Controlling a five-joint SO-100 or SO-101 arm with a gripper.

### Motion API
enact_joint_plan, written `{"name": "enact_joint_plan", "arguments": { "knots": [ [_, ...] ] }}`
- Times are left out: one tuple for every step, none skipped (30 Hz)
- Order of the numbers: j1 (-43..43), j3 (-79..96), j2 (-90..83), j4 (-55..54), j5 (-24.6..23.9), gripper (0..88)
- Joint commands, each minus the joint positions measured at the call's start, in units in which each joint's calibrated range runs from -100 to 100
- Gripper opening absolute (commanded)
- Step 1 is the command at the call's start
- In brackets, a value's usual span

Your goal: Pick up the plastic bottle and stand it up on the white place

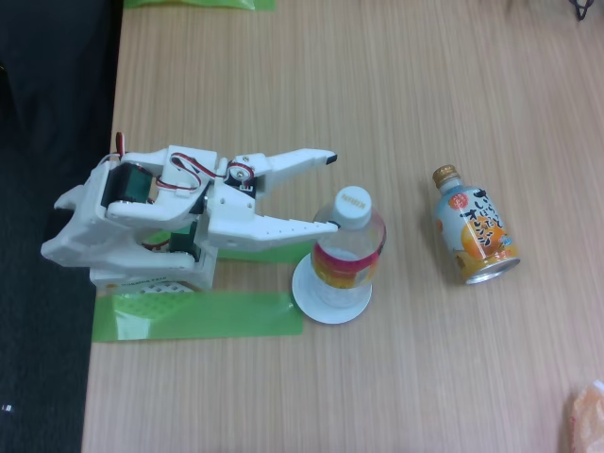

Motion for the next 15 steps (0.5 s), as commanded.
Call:
{"name": "enact_joint_plan", "arguments": {
  "knots": [
    [0.3,-0.8,0.1,0.1,-0.2,35.8],
    [0.3,-0.8,0.1,0.1,-0.2,35.8],
    [0.3,-0.8,0.1,0.1,-0.2,35.8],
    [0.4,-0.7,0.1,0.1,-0.2,35.8],
    [0.5,-0.7,0.1,0.2,-0.2,35.8],
    [0.9,-0.7,0.1,0.2,-0.2,35.8],
    [1.7,-0.7,0.1,0.2,-0.2,35.8],
    [2.7,-0.7,0.1,0.2,-0.2,35.9],
    [3.6,-0.4,0.1,0.2,-0.2,35.9],
    [4.6,-0.2,0.1,0.2,-0.2,35.9],
    [5.5,-0.2,0.1,0.2,-0.2,35.9],
    [5.7,-0.2,0.1,0.2,-0.2,35.9],
    [5.9,-0.3,0.1,0.2,-0.2,35.9],
    [5.6,-0.6,0.1,0.2,-0.2,35.9],
    [5.6,-0.7,0.0,-0.1,-0.2,35.9]
  ]
}}
